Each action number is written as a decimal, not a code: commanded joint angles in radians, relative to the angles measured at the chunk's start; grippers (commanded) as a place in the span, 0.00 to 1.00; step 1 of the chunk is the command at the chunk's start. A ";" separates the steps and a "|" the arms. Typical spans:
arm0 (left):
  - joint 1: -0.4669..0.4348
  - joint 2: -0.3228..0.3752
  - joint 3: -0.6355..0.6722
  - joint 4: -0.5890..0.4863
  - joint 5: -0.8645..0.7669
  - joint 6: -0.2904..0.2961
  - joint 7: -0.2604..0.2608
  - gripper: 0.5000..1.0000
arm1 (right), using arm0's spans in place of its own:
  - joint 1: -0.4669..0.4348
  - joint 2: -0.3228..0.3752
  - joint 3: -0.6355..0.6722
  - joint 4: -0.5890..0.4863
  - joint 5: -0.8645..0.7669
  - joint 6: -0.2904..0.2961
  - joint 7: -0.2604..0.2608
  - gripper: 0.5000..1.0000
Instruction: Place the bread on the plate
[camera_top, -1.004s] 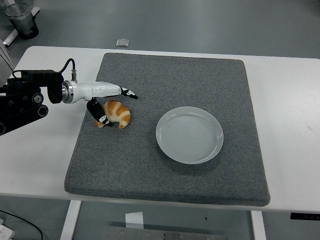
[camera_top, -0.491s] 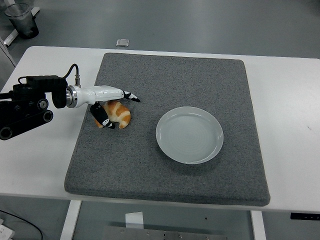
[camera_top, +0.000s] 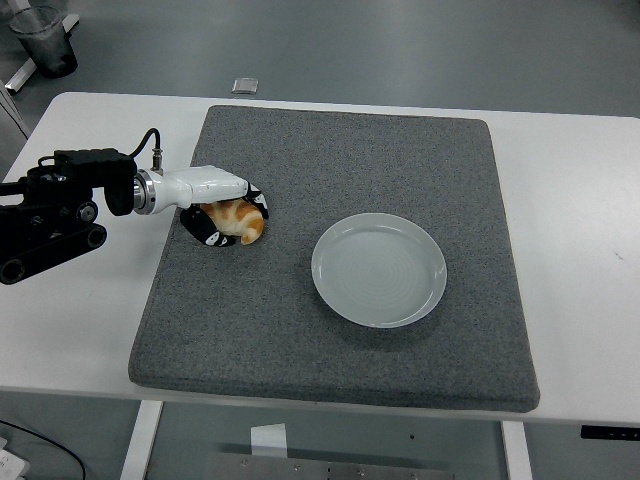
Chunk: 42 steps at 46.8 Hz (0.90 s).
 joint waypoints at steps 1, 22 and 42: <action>0.000 0.000 0.000 -0.003 0.000 0.000 0.000 0.32 | 0.000 0.000 0.000 0.000 0.000 0.000 0.001 0.86; -0.007 0.008 0.000 -0.032 0.046 0.000 -0.004 0.00 | 0.000 0.000 0.000 0.000 0.000 0.000 -0.001 0.86; -0.069 0.029 -0.018 -0.076 0.098 0.003 -0.012 0.00 | 0.000 0.000 0.000 0.000 0.000 0.000 -0.001 0.86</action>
